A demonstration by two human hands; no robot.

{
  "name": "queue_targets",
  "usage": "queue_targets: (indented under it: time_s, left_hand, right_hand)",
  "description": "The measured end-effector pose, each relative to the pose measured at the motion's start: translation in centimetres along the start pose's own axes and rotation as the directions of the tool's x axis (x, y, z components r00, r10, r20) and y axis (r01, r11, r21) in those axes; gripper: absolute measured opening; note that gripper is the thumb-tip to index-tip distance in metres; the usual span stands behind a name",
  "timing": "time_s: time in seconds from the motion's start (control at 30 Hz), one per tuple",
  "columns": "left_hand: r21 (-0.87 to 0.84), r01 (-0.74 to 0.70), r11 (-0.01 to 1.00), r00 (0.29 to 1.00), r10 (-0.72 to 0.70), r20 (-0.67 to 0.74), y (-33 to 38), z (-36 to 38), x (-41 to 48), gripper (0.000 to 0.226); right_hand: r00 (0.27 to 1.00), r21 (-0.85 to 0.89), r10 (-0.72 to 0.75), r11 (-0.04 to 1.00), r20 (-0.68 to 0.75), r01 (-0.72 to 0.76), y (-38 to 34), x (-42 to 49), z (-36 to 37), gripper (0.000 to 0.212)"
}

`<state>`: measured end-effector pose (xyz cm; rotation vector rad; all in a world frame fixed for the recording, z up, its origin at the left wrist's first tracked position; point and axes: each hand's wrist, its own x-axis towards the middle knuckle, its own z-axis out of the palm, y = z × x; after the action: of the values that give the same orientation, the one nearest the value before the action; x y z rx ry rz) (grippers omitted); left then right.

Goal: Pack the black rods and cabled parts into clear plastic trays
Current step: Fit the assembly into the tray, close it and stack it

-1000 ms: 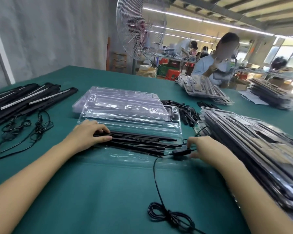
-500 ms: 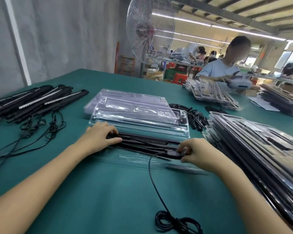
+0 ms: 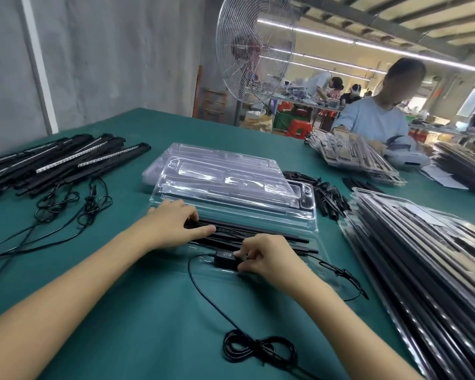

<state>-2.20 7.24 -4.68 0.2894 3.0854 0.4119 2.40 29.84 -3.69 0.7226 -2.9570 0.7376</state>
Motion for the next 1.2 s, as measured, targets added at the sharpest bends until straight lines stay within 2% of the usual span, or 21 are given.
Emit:
queue_targets:
  time_s: [0.07, 0.17, 0.33, 0.43, 0.53, 0.6, 0.73, 0.83, 0.93, 0.97, 1.0, 1.07, 1.1, 1.13, 1.2]
  left_hand:
    - [0.050, 0.035, 0.998, 0.998, -0.038, 0.058, 0.9, 0.1, -0.3, 0.114]
    - [0.123, 0.032, 0.992, 0.990, -0.048, 0.131, 1.9, 0.8, -1.2, 0.131]
    - [0.146, 0.045, 0.988, 0.985, -0.068, 0.156, 2.2, 0.9, -1.6, 0.134]
    - [0.150, 0.047, 0.988, 0.983, -0.072, 0.167, 2.3, 1.0, -1.6, 0.130]
    - [0.147, 0.076, 0.986, 0.982, -0.100, 0.161, 2.5, 0.9, -1.2, 0.125]
    - [0.159, 0.096, 0.983, 0.975, -0.125, 0.184, 2.8, 0.9, -1.1, 0.127]
    - [0.159, 0.120, 0.980, 0.970, -0.150, 0.192, 3.0, 0.8, -1.0, 0.130]
    - [0.163, 0.124, 0.979, 0.971, -0.153, 0.185, 3.0, 0.6, -1.1, 0.129]
    - [0.191, 0.060, 0.980, 0.992, -0.079, 0.094, 3.4, 0.7, -1.9, 0.123]
    - [0.211, 0.023, 0.977, 0.998, -0.033, 0.044, 3.5, 0.8, -2.2, 0.118]
    - [0.229, -0.009, 0.973, 1.000, 0.010, -0.002, 3.7, 0.9, -2.5, 0.114]
    - [0.241, -0.040, 0.970, 0.997, 0.055, -0.054, 4.1, 0.9, -3.0, 0.106]
    - [0.238, -0.042, 0.970, 0.996, 0.058, -0.062, 4.3, 0.9, -3.1, 0.104]
    - [0.234, -0.038, 0.972, 0.996, 0.055, -0.067, 4.4, 0.7, -3.1, 0.102]
    - [0.223, -0.025, 0.975, 0.996, 0.043, -0.078, 4.7, 0.5, -3.4, 0.099]
  right_hand:
    - [0.999, -0.030, -0.032, 0.999, -0.004, 0.031, 0.3, -0.1, 0.2, 0.020]
    - [0.996, -0.108, -0.088, 0.991, -0.021, 0.085, 0.3, -0.4, 0.9, 0.021]
    - [0.995, -0.108, -0.084, 0.991, -0.049, 0.078, 0.0, -0.7, 1.2, 0.017]
    - [0.999, 0.028, 0.003, 1.000, -0.039, -0.002, -0.1, -0.2, 0.8, 0.014]
    - [0.990, 0.205, 0.135, 0.969, 0.033, -0.139, -0.3, 0.3, 0.4, 0.027]
    - [0.981, 0.221, 0.179, 0.956, 0.072, -0.191, -0.3, 0.5, 0.3, 0.026]
    - [0.989, 0.083, 0.138, 0.986, 0.060, -0.143, -1.1, 0.7, 0.1, 0.016]
    - [0.993, -0.087, 0.082, 0.993, 0.086, -0.074, -1.9, -0.4, -0.4, 0.021]
    - [0.997, -0.172, 0.063, 0.984, 0.054, -0.053, -1.9, -3.4, -1.9, 0.009]
    - [0.993, -0.193, 0.081, 0.979, 0.091, -0.062, -1.7, -4.7, -2.6, 0.007]
    - [0.974, -0.219, 0.125, 0.972, 0.187, -0.083, -1.4, -6.1, -3.1, 0.014]
    - [0.876, -0.266, 0.258, 0.951, 0.408, -0.157, -1.3, -8.5, -3.7, 0.030]
    - [0.839, -0.271, 0.291, 0.946, 0.459, -0.180, -1.4, -9.4, -3.7, 0.035]
    - [0.835, -0.261, 0.287, 0.949, 0.470, -0.180, -1.5, -10.0, -3.6, 0.036]
    - [0.871, -0.238, 0.247, 0.959, 0.424, -0.156, -1.8, -10.7, -2.8, 0.031]
